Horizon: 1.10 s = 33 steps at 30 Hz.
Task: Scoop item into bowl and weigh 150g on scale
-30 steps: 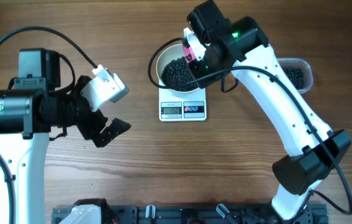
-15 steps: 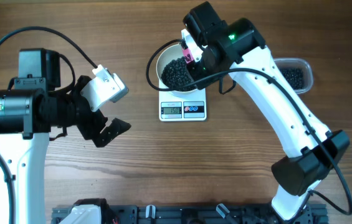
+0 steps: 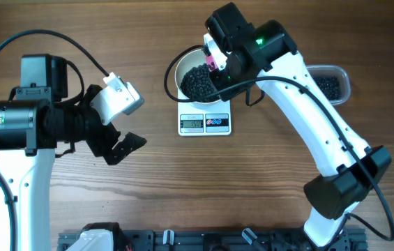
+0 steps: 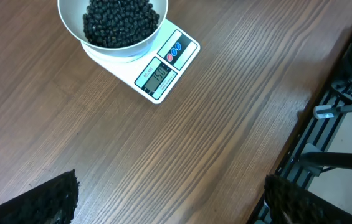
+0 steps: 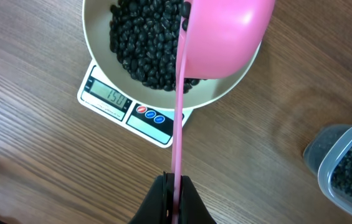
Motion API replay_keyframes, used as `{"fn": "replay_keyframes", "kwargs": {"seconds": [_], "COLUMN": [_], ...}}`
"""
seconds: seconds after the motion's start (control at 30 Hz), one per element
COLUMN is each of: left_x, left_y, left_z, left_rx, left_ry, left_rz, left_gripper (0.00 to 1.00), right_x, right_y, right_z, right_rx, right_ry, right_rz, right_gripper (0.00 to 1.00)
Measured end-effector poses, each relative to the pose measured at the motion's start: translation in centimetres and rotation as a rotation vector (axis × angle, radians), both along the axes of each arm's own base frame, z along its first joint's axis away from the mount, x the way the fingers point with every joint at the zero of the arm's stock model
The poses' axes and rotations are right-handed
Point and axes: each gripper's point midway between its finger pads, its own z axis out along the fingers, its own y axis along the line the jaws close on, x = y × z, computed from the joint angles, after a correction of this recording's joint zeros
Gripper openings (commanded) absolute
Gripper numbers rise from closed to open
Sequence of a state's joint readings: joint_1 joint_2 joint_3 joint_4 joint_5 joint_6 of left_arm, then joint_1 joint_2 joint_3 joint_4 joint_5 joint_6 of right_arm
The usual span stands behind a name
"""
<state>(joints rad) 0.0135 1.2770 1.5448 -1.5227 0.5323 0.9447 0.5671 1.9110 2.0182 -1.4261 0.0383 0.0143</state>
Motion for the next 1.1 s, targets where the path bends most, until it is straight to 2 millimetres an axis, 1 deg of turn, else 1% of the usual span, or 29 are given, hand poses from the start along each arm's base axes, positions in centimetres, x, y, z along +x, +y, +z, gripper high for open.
{"fn": "replay_keyframes", "kwargs": {"seconds": [0.63, 1.1], "left_x": [0.0, 0.0], "left_y": [0.0, 0.0], "left_z": [0.0, 0.0], "left_rx": [0.0, 0.0], "left_ry": [0.0, 0.0], "left_rz": [0.0, 0.0], "left_gripper": [1.0, 1.0], "right_x": [-0.22, -0.29], "right_y": [-0.07, 0.39], "right_z": [-0.27, -0.29], "right_rx": [-0.005, -0.008], "right_ry": [0.012, 0.002], "right_rz": [0.006, 0.032], "right_gripper": [0.04, 0.04]}}
